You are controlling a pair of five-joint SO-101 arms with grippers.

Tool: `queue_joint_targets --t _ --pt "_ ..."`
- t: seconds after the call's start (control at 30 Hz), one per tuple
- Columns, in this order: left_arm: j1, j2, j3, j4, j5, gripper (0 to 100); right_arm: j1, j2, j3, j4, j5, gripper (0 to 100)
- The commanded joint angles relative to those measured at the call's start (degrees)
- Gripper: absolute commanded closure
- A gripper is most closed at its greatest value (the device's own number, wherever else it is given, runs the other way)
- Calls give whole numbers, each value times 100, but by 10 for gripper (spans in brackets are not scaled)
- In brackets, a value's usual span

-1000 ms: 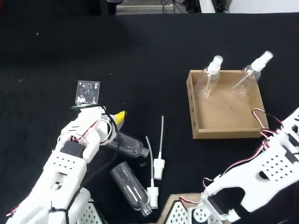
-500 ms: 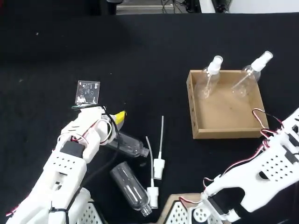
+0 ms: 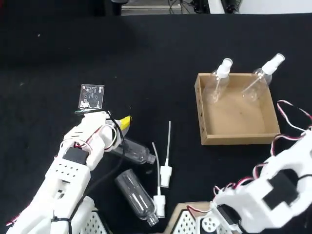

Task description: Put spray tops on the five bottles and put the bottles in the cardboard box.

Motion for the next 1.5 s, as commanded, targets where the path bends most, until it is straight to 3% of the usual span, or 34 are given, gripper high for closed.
queue_joint_targets --t 0.0,0.3,0.5,0.8,1.1,1.47 --pt "40 -35 -66 -123 0 773 -360 -998 400 149 -35 987" --pt "31 -35 -66 -123 0 773 -1204 -2756 1596 580 18 987" --pt "31 -35 -66 -123 0 773 -2013 -3169 2193 914 -9 987" --pt "31 -35 -66 -123 0 773 -2910 -3160 3204 -105 -35 988" --pt "31 -35 -57 -114 0 773 -3464 -3152 4541 -2382 9 988" --pt "31 -35 -57 -105 0 773 -3473 -2149 4084 -2576 -26 988"
